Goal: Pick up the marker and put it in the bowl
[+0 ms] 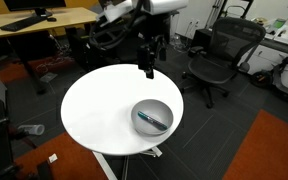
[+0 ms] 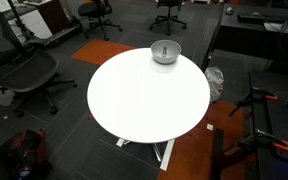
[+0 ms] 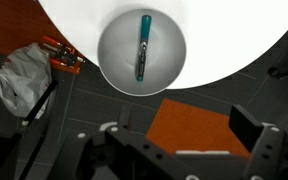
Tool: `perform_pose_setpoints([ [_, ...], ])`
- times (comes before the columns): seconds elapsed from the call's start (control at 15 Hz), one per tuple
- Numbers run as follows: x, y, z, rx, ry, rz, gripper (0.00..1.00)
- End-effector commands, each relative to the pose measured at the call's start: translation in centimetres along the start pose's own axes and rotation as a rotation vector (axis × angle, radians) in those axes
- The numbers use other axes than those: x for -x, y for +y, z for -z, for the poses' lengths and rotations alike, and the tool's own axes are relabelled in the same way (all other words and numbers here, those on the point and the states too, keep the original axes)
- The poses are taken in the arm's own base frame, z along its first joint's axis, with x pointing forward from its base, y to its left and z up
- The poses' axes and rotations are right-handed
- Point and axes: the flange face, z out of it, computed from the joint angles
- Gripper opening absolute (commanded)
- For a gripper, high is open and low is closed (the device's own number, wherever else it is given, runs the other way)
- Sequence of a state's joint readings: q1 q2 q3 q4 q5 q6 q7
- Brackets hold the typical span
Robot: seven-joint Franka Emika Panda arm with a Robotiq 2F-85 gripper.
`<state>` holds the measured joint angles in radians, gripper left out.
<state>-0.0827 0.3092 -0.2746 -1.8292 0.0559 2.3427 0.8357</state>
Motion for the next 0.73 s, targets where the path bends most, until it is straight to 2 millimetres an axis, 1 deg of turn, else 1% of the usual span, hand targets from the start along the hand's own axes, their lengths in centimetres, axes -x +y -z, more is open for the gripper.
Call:
perform_pose_setpoints([
  [0.0,2.3,1.5,3.4,-0.015,0.029,0.000,1.00],
  [0.07,2.6,1.6,4.0,-0.018,0.031,0.009,1.00],
  [0.13,1.1,0.6,2.6,-0.008,0.020,0.015,1.00],
  [0.2,1.4,0.8,3.2,-0.012,0.022,0.016,1.00],
  [0.33,1.7,1.1,3.6,-0.016,0.020,0.018,1.00],
  [0.67,1.9,1.3,3.4,-0.012,0.016,0.018,1.00],
])
